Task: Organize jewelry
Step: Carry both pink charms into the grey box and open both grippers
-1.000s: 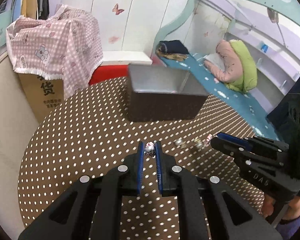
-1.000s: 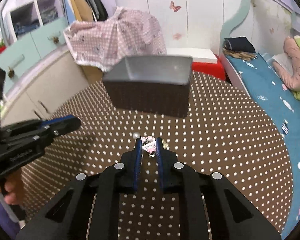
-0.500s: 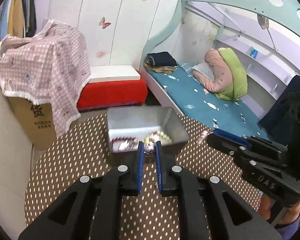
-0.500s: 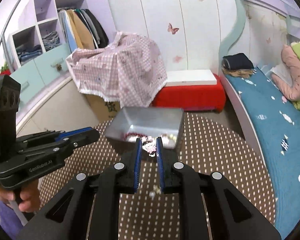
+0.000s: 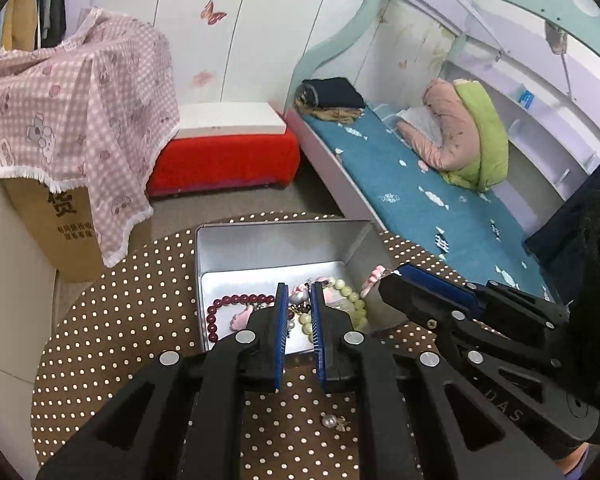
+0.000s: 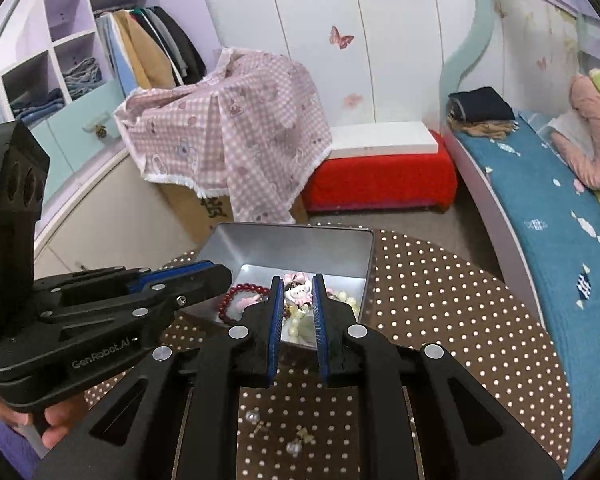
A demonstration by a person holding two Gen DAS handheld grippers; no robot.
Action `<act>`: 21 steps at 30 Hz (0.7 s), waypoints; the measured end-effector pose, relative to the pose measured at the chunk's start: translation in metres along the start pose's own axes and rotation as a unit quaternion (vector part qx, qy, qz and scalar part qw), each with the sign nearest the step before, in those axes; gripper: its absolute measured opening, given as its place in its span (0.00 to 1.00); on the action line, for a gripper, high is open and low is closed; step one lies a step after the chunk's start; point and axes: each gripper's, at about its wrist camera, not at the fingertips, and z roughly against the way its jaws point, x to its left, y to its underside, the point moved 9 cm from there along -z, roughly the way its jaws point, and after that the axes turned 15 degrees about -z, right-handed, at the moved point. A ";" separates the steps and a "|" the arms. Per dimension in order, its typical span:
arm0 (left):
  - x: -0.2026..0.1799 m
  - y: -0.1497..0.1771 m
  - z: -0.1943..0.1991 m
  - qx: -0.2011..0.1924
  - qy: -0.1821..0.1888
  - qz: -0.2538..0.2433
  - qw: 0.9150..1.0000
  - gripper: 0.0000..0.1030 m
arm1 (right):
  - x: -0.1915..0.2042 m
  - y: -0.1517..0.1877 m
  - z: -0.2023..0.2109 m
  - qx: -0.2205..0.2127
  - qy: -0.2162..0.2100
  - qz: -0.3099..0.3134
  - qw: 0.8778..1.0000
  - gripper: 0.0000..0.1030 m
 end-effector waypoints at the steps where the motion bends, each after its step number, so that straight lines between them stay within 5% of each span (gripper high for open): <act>1: 0.002 0.000 -0.003 0.003 0.001 0.003 1.000 0.10 | -0.001 0.001 -0.003 0.003 0.000 -0.001 1.000 0.15; 8: 0.008 0.007 -0.016 0.020 -0.001 0.016 1.000 0.12 | -0.006 0.008 -0.017 0.014 0.002 -0.007 1.000 0.15; 10: 0.009 0.008 -0.017 0.022 -0.001 0.020 1.000 0.30 | -0.007 0.009 -0.018 0.015 0.003 -0.009 1.000 0.15; 11: 0.010 0.007 -0.016 0.021 -0.002 0.021 1.000 0.31 | -0.008 0.009 -0.020 0.016 0.003 -0.010 1.000 0.15; 21: 0.005 0.008 -0.011 0.018 -0.003 0.013 1.000 0.31 | -0.010 0.011 -0.022 0.020 0.004 -0.014 1.000 0.15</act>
